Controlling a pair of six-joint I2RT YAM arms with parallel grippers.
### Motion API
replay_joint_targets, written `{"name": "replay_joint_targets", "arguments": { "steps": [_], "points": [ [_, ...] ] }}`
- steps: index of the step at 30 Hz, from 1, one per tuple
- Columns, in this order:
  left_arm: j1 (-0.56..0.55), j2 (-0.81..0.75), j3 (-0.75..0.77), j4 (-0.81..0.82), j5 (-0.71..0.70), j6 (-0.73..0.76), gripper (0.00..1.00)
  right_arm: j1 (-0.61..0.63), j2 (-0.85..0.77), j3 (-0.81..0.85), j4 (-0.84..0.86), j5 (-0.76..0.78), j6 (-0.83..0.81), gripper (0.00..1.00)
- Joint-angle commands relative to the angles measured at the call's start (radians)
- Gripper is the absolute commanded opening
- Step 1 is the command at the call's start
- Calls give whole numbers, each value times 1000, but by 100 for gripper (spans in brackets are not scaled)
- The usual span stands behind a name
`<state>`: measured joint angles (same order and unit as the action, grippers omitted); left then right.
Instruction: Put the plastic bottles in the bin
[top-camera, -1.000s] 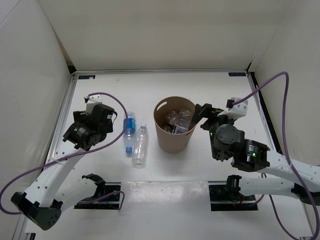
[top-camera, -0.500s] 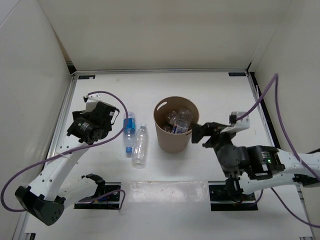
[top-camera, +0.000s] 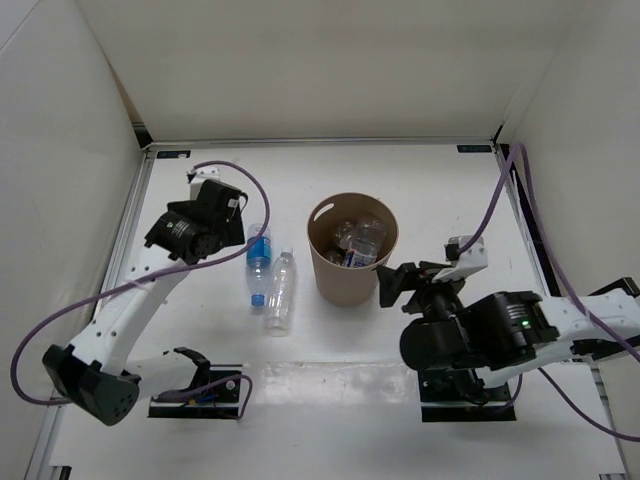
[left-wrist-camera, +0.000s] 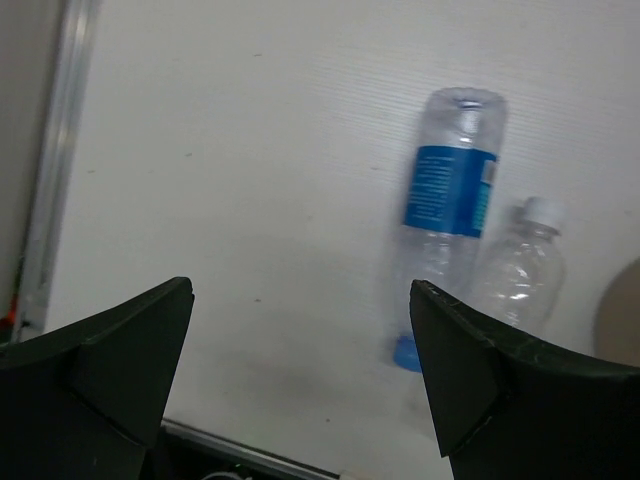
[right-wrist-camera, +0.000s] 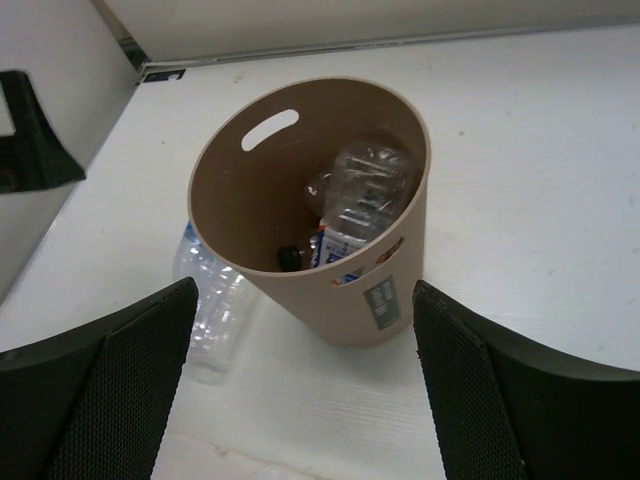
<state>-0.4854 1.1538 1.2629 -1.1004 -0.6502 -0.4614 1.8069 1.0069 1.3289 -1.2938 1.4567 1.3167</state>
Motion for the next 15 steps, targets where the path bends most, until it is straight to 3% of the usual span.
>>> {"name": "replay_joint_targets", "arguments": {
  "steps": [1,2,3,4,5,6,7,8,9,11,12,13,14,15],
  "points": [
    [2,53,10,157,214,33,100,37,-99,30,-267,131,-155,89],
    [1,75,10,169,227,39,100,43,-134,23,-233,119,-209,89],
    [2,90,16,206,233,40,100,46,-172,16,-84,110,-273,89],
    [2,124,18,220,269,43,100,33,-191,-11,-18,97,-503,89],
    [2,135,18,247,282,55,100,20,-232,-26,51,85,-587,89],
    [1,145,16,281,297,73,100,-38,-278,-45,299,8,-672,89],
    [2,168,10,316,328,95,100,-66,-325,-115,380,-30,-926,89],
    [2,176,7,332,339,104,100,-99,-347,-135,442,-139,-998,89],
    [1,187,4,344,357,124,100,-213,-366,-151,579,-251,-1074,89],
    [2,230,22,353,357,141,100,-300,-424,-181,597,-405,-1070,89],
    [7,251,29,355,360,147,100,-437,-429,-188,605,-454,-1074,89],
    [5,265,30,353,365,162,100,-484,-436,-189,605,-610,-1077,89],
    [10,285,30,355,389,167,100,-532,-438,-189,607,-668,-1091,89],
    [14,309,27,361,396,178,100,-672,-426,-186,608,-841,-1096,89]
  ]
}}
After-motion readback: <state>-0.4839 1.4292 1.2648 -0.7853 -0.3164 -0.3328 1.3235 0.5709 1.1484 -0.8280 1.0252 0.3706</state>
